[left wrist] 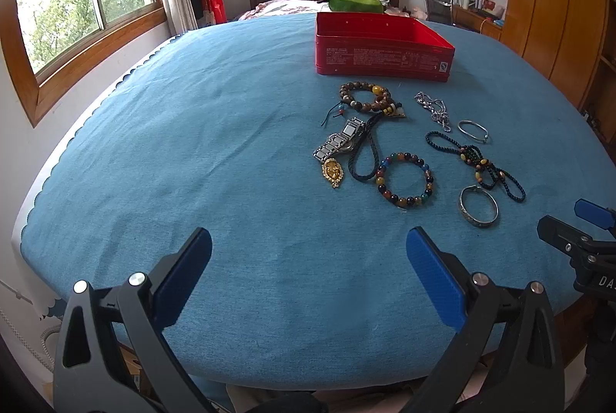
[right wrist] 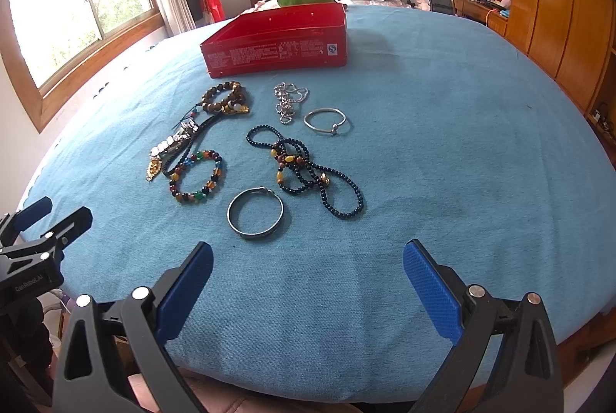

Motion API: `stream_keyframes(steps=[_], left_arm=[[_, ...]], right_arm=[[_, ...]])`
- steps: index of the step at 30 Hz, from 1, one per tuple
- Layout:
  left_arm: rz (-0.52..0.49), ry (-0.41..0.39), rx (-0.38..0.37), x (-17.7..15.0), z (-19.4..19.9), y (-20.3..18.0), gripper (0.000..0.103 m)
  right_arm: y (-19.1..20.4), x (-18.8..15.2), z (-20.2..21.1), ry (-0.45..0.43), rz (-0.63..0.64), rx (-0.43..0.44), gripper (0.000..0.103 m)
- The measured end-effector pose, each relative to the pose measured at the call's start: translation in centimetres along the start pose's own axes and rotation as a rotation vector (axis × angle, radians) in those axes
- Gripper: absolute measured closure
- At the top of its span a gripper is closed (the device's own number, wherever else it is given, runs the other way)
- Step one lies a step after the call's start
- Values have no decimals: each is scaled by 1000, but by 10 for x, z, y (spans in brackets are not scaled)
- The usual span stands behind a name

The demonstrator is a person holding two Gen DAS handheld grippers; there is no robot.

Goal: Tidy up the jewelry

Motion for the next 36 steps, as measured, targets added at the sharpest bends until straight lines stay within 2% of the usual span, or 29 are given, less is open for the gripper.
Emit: stream_keyframes(steps=[36], left_arm=[[-3,0,2,0,-2,4,3]], right_arm=[[2,0,0,1,-2,2,4]])
Point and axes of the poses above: each gripper's, at about its wrist camera, not at the fingertips, and z roughly against the way its jaws point, y to its left, x to its top, the point moved 2 cm from there along -z, roughly the way its jaws point, and after that the axes turned 15 degrees about x, right-handed, at the moved point
